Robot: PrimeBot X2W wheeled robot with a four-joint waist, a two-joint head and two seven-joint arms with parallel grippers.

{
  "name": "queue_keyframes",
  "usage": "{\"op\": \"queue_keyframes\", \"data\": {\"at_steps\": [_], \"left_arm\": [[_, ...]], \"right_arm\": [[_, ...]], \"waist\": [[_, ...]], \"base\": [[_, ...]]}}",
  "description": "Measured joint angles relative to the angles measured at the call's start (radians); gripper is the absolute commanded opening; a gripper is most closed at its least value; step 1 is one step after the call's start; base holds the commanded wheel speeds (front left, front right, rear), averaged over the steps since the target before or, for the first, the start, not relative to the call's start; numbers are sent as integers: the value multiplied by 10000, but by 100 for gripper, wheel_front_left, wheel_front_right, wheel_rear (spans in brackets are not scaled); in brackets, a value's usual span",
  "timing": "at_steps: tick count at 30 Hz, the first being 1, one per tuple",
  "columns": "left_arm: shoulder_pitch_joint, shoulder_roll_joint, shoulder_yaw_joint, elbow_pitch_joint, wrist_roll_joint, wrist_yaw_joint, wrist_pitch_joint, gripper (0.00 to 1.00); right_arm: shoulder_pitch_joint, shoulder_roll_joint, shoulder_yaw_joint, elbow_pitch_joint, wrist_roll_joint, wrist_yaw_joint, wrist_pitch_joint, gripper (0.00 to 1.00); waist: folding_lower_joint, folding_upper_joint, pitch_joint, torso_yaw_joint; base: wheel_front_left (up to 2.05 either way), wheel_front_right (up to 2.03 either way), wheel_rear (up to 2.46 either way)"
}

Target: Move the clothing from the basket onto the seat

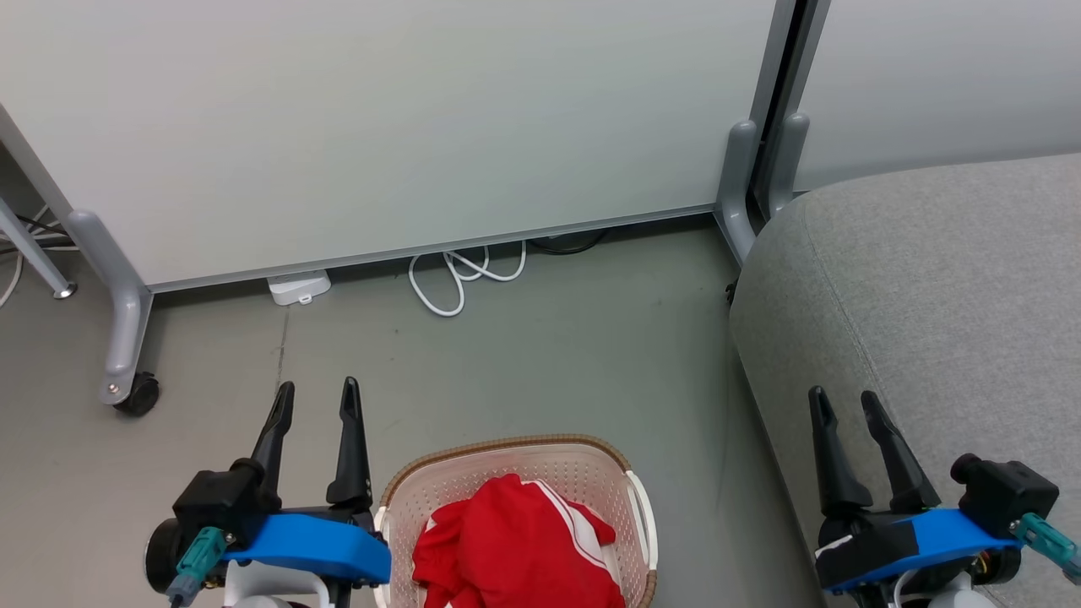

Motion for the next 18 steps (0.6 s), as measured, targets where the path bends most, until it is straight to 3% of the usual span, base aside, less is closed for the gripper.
{"op": "queue_keyframes", "data": {"at_steps": [18], "left_arm": [[-3, -50, -161, -8, 1490, -98, -370, 100]], "right_arm": [[1, -2, 161, -67, -1463, 2, -357, 100]], "waist": [[0, 0, 11, 70]], "base": [[0, 0, 0]]}}
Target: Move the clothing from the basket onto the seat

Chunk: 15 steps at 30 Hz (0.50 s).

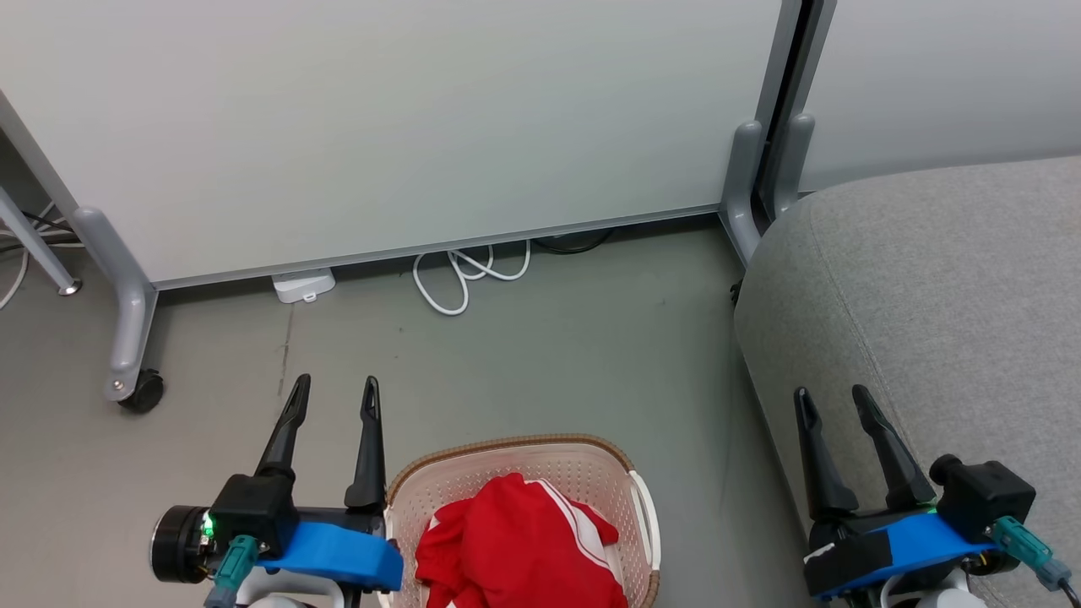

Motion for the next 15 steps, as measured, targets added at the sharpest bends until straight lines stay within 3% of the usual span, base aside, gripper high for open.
{"op": "queue_keyframes", "data": {"at_steps": [15], "left_arm": [[4, -105, 25, 44, 1009, -232, -274, 100]], "right_arm": [[2, -4, 155, -13, -1037, 10, -299, 100]], "waist": [[0, 0, -29, 14]], "base": [[0, 0, 0]]}}
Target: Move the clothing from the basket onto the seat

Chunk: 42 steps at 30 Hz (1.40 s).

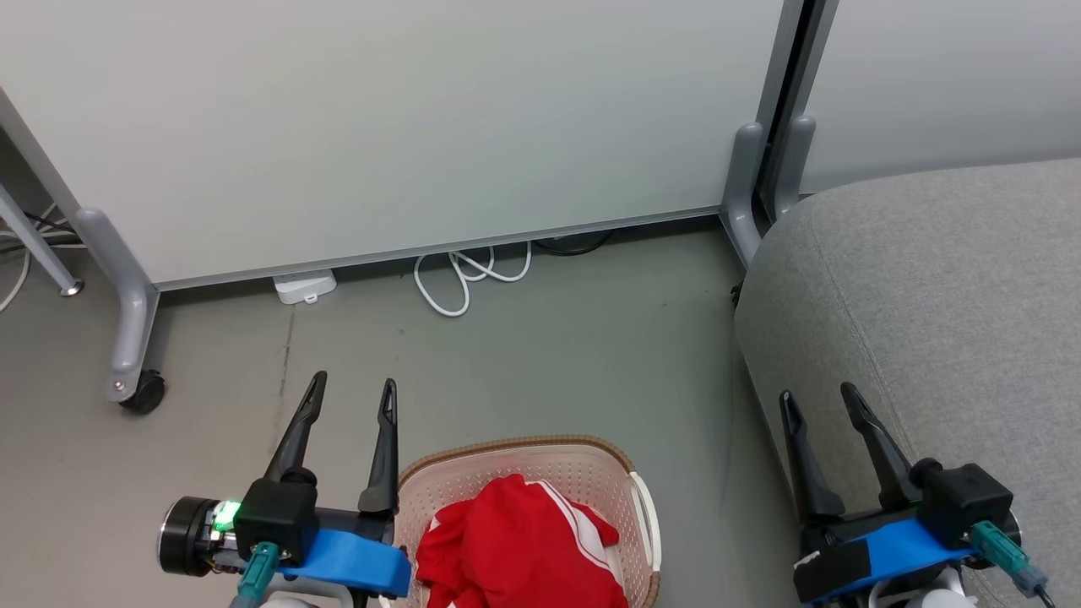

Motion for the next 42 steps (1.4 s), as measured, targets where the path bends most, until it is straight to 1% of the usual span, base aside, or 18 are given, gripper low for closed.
{"op": "queue_keyframes", "data": {"at_steps": [5, 11, 30, 37, 42], "left_arm": [[8, -67, 36, 67, 295, -109, -92, 100], [50, -171, 247, 125, 81, -257, -92, 100], [102, -267, 403, 320, 186, -527, -92, 100], [-335, -242, 334, 859, 75, -732, -94, 100], [-1124, -12, 86, 1737, -217, -821, -92, 100]], "right_arm": [[5, 0, 44, -2, -307, 0, -81, 100], [15, -2, 56, 6, -341, 0, -82, 100], [43, -4, 113, 13, -309, 0, -82, 100], [4, -4, 211, -33, -305, 0, -84, 100], [-251, -4, 245, -132, -280, 0, -88, 100]], "waist": [[0, 0, -8, 5], [0, 0, -39, 17], [0, 0, -26, -10], [-1, 0, 146, -175], [0, 0, 569, -389]], "base": [[0, 0, 0], [0, 0, 0], [0, 0, 0], [0, 0, 0], [0, 0, 0]]}}
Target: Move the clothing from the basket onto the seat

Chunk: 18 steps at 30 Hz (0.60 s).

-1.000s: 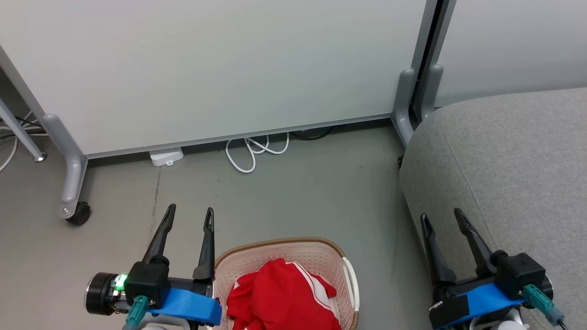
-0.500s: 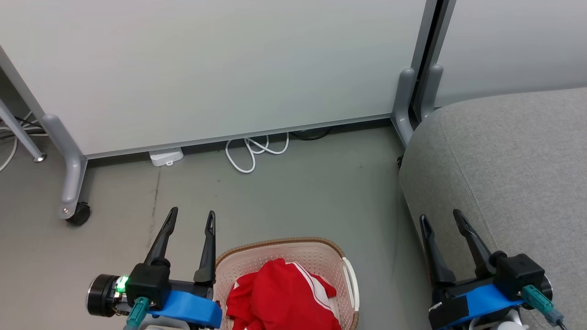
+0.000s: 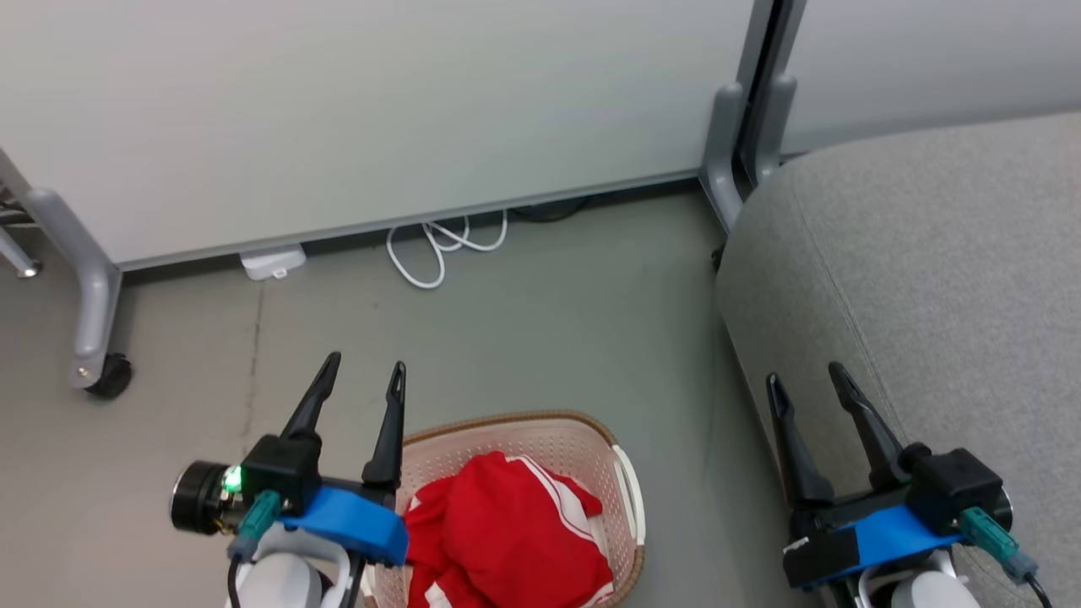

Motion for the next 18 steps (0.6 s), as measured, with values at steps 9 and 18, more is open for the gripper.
{"op": "queue_keyframes", "data": {"at_steps": [9, 18], "left_arm": [[-2101, 840, -1540, 2203, -665, -48, 0, 100], [-4195, 1233, -3421, 5110, -1689, -50, 59, 100]], "right_arm": [[-873, -8, -121, -313, -38, 2, -6, 100], [-1824, -10, -232, -667, -38, 2, -6, 100]], "waist": [[0, 0, 1371, -541], [1, 0, 3131, -1133]], "base": [[0, 0, 0], [0, 0, 0]]}}
